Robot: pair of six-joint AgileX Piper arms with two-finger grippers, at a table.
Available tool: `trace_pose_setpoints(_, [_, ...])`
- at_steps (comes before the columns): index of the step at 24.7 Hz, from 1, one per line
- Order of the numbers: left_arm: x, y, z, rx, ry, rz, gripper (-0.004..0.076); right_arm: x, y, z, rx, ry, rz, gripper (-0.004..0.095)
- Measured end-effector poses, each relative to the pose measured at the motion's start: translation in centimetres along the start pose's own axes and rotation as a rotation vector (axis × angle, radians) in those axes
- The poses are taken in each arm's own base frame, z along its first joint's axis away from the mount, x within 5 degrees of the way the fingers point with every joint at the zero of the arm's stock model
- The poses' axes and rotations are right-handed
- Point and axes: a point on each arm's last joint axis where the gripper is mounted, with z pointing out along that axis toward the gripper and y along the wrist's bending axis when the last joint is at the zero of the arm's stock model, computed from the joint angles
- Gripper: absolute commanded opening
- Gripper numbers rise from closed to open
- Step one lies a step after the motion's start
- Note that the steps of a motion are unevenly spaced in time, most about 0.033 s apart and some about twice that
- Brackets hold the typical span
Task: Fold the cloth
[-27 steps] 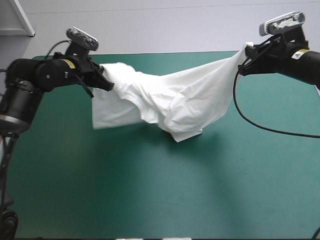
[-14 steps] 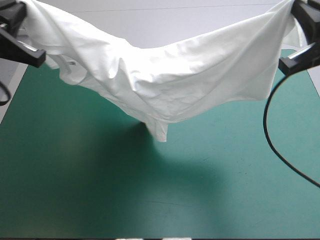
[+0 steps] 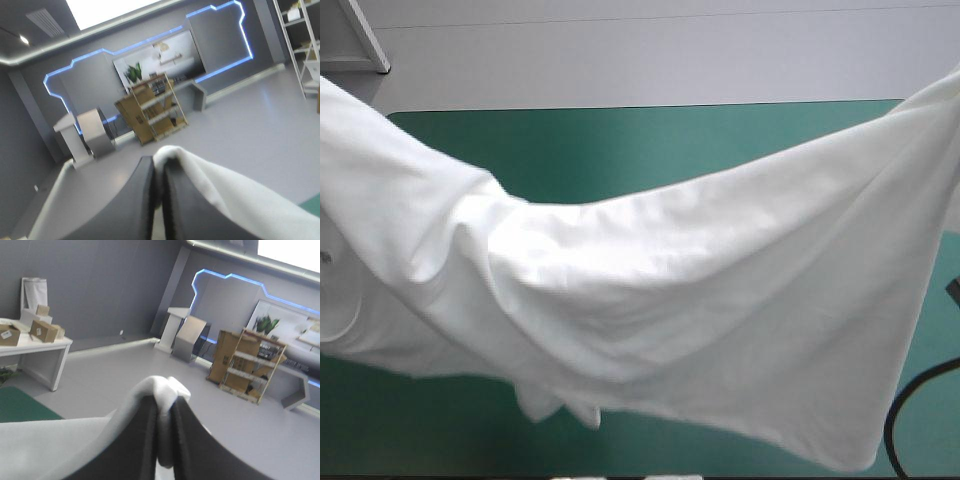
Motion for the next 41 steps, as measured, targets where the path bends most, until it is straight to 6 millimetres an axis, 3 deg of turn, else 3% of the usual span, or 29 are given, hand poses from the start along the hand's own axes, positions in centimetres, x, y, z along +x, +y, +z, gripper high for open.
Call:
trace_pose_setpoints(5, [4.5, -1.7, 6.6, 0.103, 0.234, -0.010, 0.0019, 3.7, -0.5, 3.4, -0.048, 0.164, 0.070, -0.0017])
trace_pose_setpoints(6, [7.3, -2.8, 10.1, 0.153, 0.348, -0.015, 0.0019, 6.2, -0.9, 5.6, -0.069, 0.255, 0.111, -0.0017])
trace_pose_setpoints(13, [17.5, -6.8, 20.1, 0.288, 0.671, -0.039, 0.0019, 17.1, -1.9, 13.7, -0.116, 0.566, 0.263, -0.0017])
trace_pose_setpoints(15, [20.2, -7.8, 22.5, 0.313, 0.729, -0.042, 0.0019, 21.0, -2.2, 16.3, -0.123, 0.653, 0.298, -0.0017])
trace_pose_setpoints(16, [22.6, -8.7, 24.7, 0.327, 0.767, -0.044, 0.0019, 24.5, -2.4, 18.7, -0.125, 0.722, 0.321, -0.0017])
trace_pose_setpoints(17, [24.0, -9.3, 25.9, 0.332, 0.783, -0.044, 0.0019, 25.9, -2.6, 19.8, -0.123, 0.744, 0.329, -0.0017])
trace_pose_setpoints(19, [28.2, -10.9, 29.1, 0.342, 0.827, -0.036, 0.0019, 30.5, -3.2, 23.2, -0.108, 0.799, 0.349, -0.0017])
trace_pose_setpoints(20, [31.3, -12.0, 30.8, 0.352, 0.869, -0.025, 0.0019, 33.6, -3.5, 25.5, -0.106, 0.840, 0.363, -0.0017])
trace_pose_setpoints(21, [32.6, -12.6, 31.5, 0.358, 0.887, -0.022, 0.0019, 34.7, -3.6, 26.4, -0.107, 0.856, 0.367, -0.0017])
trace_pose_setpoints(22, [34.8, -13.4, 32.5, 0.369, 0.919, -0.019, 0.0019, 37.6, -3.8, 28.5, -0.113, 0.894, 0.381, -0.0012])
trace_pose_setpoints(24, [37.6, -14.5, 33.5, 0.387, 0.967, -0.014, 0.0028, 41.2, -4.2, 31.1, -0.110, 0.942, 0.386, 0.0089])
trace_pose_setpoints(25, [38.7, -15.0, 33.8, 0.392, 0.990, -0.024, 0.0060, 42.7, -4.4, 32.0, -0.107, 0.966, 0.381, 0.0215])
trace_pose_setpoints(27, [39.8, -15.5, 34.0, 0.393, 1.012, -0.037, 0.0197, 44.6, -4.6, 33.3, -0.111, 1.006, 0.375, 0.0488])
trace_pose_setpoints(28, [39.9, -15.5, 34.0, 0.392, 1.014, -0.039, 0.0297, 45.0, -4.7, 33.6, -0.112, 1.013, 0.372, 0.0596])
trace_pose_setpoints(30, [39.8, -15.5, 34.0, 0.390, 1.019, -0.046, 0.0386, 44.5, -5.0, 34.0, -0.101, 1.002, 0.364, 0.0673])
trace_pose_setpoints(34, [39.0, -15.1, 33.4, 0.388, 1.042, -0.054, 0.0395, 41.8, -6.3, 34.4, -0.056, 0.952, 0.303, 0.0675])
trace_pose_setpoints(38, [36.4, -13.2, 32.4, 0.343, 1.018, -0.095, 0.0395, 36.5, -8.1, 33.9, 0.015, 0.879, 0.228, 0.0675])
trace_pose_setpoints(41, [34.0, -11.3, 30.9, 0.307, 1.016, -0.122, 0.0395, 31.5, -9.0, 32.4, 0.060, 0.808, 0.206, 0.0675])
